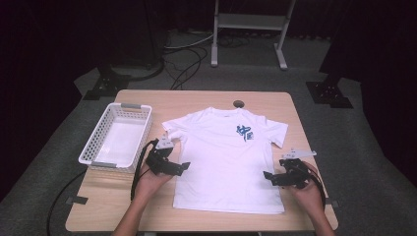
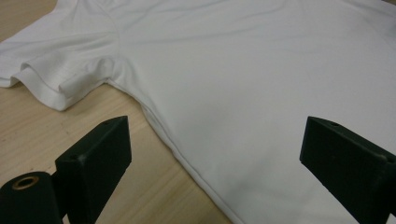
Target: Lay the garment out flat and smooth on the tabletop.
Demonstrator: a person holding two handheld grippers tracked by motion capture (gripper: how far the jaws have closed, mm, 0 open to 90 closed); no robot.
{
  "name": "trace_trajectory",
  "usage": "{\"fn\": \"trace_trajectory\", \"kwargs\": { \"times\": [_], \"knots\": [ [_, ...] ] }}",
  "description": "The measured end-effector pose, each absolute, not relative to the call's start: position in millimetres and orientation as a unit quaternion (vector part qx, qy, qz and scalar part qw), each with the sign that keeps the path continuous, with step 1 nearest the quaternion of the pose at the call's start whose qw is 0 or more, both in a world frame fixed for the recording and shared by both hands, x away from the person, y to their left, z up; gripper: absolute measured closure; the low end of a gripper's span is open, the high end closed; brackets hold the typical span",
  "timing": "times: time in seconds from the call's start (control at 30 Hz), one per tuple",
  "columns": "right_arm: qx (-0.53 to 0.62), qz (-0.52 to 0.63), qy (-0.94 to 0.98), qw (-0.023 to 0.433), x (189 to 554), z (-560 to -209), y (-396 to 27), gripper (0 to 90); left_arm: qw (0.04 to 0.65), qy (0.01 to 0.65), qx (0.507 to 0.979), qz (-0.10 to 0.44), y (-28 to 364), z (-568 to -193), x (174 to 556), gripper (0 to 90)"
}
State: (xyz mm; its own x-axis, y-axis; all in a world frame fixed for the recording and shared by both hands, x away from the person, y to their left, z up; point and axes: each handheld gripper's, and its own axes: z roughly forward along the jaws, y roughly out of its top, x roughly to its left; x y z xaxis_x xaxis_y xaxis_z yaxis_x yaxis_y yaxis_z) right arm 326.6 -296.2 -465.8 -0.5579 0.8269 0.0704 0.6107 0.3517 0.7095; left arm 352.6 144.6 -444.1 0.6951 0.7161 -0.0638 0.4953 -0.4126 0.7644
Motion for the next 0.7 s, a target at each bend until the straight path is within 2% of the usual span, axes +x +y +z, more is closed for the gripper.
{"fn": "trace_trajectory", "kwargs": {
  "times": [0.7],
  "knots": [
    [0.457,0.361,0.796,0.168,277.2,-463.6,-327.9,13.9,0.418,0.370,0.815,0.156,171.7,-441.8,308.3,8.8]
  ]
}}
